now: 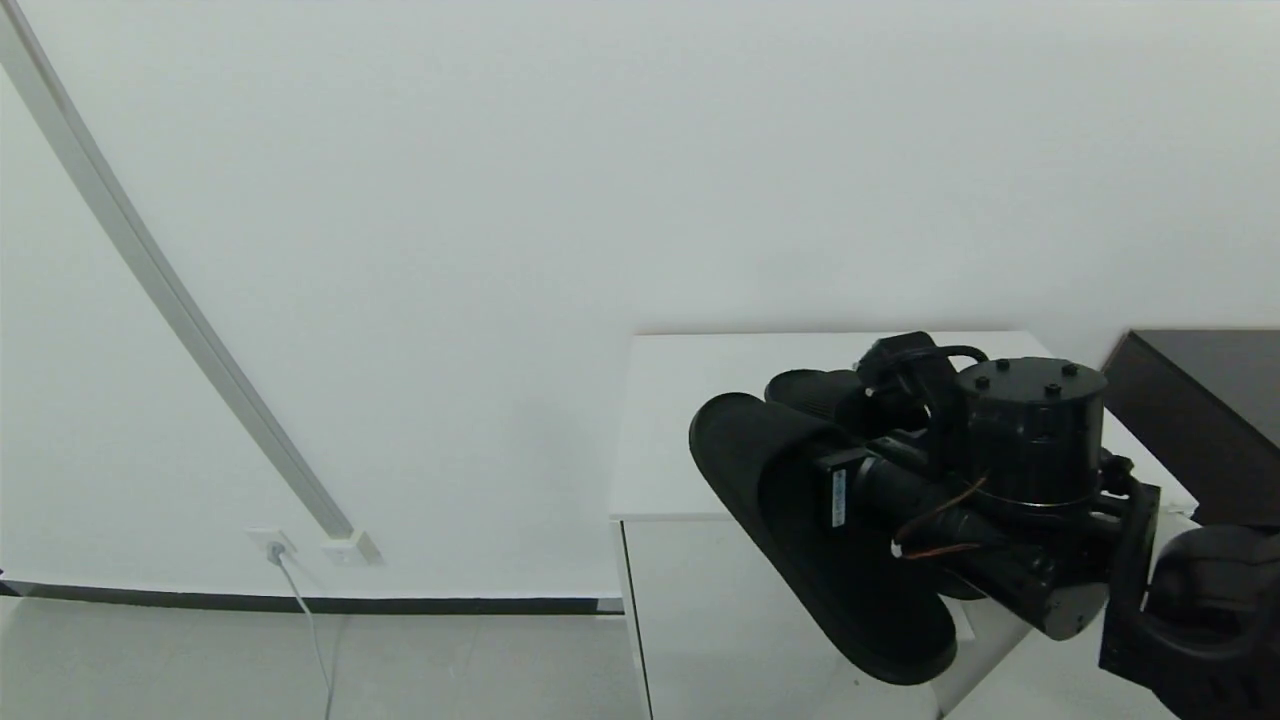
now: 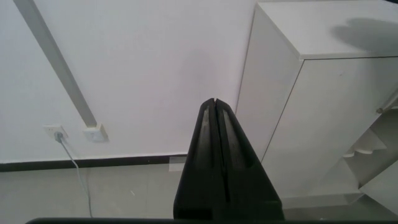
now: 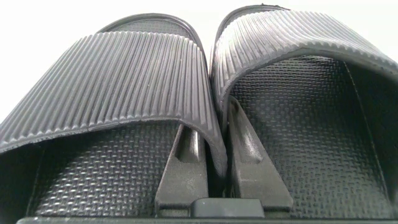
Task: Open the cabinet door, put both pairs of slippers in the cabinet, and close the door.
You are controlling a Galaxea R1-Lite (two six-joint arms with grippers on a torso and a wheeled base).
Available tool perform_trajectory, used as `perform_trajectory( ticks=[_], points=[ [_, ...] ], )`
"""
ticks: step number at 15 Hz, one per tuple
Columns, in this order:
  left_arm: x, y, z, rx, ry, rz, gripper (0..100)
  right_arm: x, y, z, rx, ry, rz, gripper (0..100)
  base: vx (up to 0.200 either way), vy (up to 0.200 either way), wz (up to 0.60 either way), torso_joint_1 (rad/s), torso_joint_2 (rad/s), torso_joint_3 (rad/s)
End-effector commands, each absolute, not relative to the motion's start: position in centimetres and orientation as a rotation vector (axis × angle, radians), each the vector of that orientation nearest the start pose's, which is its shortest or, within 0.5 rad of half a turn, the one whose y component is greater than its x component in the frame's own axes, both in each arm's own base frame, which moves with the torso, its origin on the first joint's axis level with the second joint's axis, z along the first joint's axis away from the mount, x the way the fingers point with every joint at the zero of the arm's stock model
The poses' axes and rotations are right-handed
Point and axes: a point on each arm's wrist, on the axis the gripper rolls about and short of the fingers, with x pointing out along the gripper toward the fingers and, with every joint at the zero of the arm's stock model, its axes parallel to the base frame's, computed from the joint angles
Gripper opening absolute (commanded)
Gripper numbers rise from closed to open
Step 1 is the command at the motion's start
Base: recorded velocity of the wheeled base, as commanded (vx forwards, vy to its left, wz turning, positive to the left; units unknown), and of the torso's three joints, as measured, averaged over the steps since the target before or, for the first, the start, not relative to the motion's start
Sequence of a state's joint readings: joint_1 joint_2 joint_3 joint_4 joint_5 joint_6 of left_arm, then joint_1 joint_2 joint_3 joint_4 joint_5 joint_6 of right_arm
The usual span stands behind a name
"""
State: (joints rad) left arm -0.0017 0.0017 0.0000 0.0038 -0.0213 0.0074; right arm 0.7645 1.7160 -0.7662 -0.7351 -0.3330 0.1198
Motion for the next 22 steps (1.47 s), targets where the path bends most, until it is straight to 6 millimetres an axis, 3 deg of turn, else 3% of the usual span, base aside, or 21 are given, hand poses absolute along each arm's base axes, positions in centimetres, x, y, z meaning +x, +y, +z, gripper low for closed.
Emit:
perform_trajectory(
  ticks=[1,5,11,20,22],
  points=[
    [-2.3,0.0,7.5,0.008,0.006,-0.023,0,21.4,19.1,19.2,0.027,0.179,0.432,0,0.000,0.000,0.00,0.000,0.00,0.000],
    [-2.3,0.0,7.5,0.006,0.006,-0.023,0,21.0,16.6,21.2,0.029,0.206,0.450,0,0.000,0.000,0.00,0.000,0.00,0.000],
    [-2.3,0.0,7.5,0.005,0.006,-0.023,0,20.9,16.8,21.0,0.032,0.213,0.481,0,0.000,0.000,0.00,0.000,0.00,0.000],
    [-2.3,0.0,7.5,0.005,0.006,-0.023,0,19.8,17.0,19.5,0.032,0.240,0.650,0,-0.200,0.000,0.00,0.003,0.00,0.002],
    [-2.3,0.0,7.5,0.005,0.008,-0.023,0,19.8,17.0,19.1,0.005,0.226,0.657,0,0.000,0.000,0.00,0.000,0.00,0.000]
  ],
)
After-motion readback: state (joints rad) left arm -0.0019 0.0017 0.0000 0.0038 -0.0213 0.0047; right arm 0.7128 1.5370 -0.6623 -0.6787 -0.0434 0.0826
